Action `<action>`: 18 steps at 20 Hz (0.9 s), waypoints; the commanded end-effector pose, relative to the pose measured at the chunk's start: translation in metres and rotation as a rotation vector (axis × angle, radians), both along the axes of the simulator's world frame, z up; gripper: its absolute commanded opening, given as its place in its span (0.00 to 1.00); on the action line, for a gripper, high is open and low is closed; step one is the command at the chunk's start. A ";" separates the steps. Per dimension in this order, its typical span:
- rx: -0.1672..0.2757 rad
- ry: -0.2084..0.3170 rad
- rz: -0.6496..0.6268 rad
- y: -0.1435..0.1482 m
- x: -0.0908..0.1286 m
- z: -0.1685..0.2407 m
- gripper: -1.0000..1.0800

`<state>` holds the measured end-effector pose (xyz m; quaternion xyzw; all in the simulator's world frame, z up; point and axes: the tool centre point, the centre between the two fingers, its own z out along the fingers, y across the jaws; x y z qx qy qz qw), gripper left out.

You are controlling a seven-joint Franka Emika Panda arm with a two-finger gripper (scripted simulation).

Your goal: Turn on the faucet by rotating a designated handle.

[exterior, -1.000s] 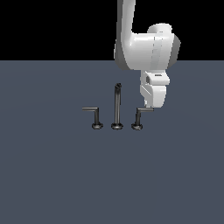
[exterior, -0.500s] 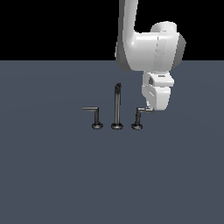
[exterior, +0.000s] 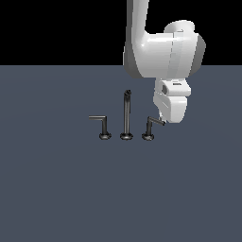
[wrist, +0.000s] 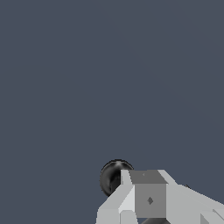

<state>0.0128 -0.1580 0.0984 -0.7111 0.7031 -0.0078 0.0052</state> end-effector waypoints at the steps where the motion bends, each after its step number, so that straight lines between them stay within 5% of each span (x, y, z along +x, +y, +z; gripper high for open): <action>1: 0.004 0.016 -0.004 0.001 -0.015 0.000 0.00; 18: 0.003 0.018 -0.006 0.043 -0.047 0.000 0.00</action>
